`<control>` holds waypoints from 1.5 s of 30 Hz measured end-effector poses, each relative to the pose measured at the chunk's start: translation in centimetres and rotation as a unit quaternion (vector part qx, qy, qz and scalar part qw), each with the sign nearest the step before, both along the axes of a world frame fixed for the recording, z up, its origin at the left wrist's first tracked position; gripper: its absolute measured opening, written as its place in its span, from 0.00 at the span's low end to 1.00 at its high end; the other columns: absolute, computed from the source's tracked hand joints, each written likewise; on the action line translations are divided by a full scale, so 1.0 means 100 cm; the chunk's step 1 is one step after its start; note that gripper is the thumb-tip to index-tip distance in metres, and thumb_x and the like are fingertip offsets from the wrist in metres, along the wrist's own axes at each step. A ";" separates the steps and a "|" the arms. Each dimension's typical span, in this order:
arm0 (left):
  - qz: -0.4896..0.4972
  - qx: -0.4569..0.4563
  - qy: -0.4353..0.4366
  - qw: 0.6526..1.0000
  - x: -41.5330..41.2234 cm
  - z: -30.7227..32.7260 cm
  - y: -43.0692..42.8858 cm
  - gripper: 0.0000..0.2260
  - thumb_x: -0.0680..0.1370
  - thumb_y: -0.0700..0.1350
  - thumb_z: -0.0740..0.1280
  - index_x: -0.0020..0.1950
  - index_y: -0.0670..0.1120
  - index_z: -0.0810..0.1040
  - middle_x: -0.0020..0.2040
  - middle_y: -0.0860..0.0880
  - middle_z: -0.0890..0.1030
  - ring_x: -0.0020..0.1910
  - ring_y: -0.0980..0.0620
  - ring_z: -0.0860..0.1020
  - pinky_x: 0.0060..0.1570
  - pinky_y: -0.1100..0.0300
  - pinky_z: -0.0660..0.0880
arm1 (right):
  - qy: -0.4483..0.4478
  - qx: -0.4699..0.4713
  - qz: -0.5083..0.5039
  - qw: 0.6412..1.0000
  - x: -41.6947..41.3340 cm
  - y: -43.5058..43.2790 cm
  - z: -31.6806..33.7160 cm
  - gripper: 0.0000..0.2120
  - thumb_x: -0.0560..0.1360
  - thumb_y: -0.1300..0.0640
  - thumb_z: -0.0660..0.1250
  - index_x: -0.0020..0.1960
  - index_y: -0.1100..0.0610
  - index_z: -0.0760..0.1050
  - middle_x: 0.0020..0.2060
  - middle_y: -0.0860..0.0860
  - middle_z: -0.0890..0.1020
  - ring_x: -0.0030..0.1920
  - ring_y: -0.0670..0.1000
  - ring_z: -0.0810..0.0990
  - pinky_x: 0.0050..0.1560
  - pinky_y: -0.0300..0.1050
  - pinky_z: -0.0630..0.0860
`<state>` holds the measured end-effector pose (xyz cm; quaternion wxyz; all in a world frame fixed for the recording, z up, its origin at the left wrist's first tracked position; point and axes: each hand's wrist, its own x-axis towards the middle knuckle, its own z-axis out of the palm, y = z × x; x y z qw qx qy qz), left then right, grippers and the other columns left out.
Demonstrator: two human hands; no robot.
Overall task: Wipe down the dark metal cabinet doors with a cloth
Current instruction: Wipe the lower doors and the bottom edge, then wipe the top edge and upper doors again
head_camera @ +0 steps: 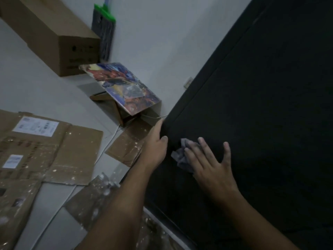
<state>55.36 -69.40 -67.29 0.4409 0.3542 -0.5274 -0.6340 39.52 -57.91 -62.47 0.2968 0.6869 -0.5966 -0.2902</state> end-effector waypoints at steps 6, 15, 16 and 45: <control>-0.010 -0.100 -0.116 0.988 -0.002 0.032 0.025 0.32 0.81 0.38 0.62 0.81 0.57 0.53 0.82 0.49 0.49 0.79 0.52 0.50 0.77 0.52 0.54 | 0.009 -0.013 0.051 0.999 -0.047 0.058 0.028 0.43 0.69 0.52 0.74 0.78 0.58 0.57 0.79 0.58 0.57 0.79 0.57 0.53 0.76 0.65 0.50; -0.125 -0.257 -0.143 0.948 -0.010 0.082 0.092 0.31 0.80 0.41 0.66 0.77 0.61 0.58 0.76 0.59 0.59 0.74 0.60 0.55 0.73 0.56 0.57 | 0.010 -0.262 0.010 0.965 -0.091 0.139 0.122 0.28 0.74 0.51 0.63 0.74 0.52 0.69 0.75 0.50 0.68 0.66 0.54 0.69 0.60 0.55 0.66; -0.124 -0.266 -0.144 0.945 -0.009 0.085 0.098 0.31 0.80 0.41 0.66 0.76 0.62 0.59 0.74 0.60 0.60 0.73 0.61 0.56 0.72 0.57 0.58 | 0.003 -0.282 -0.004 0.959 -0.096 0.147 0.132 0.28 0.73 0.52 0.63 0.74 0.52 0.70 0.74 0.49 0.70 0.63 0.55 0.70 0.57 0.55 0.67; -0.136 -0.446 -0.213 0.859 0.017 0.336 0.193 0.27 0.78 0.44 0.68 0.71 0.64 0.61 0.71 0.54 0.65 0.72 0.54 0.61 0.69 0.54 0.66 | -0.264 -0.402 0.024 0.877 -0.059 0.266 0.326 0.29 0.69 0.57 0.62 0.70 0.47 0.73 0.70 0.43 0.73 0.59 0.52 0.74 0.55 0.49 0.76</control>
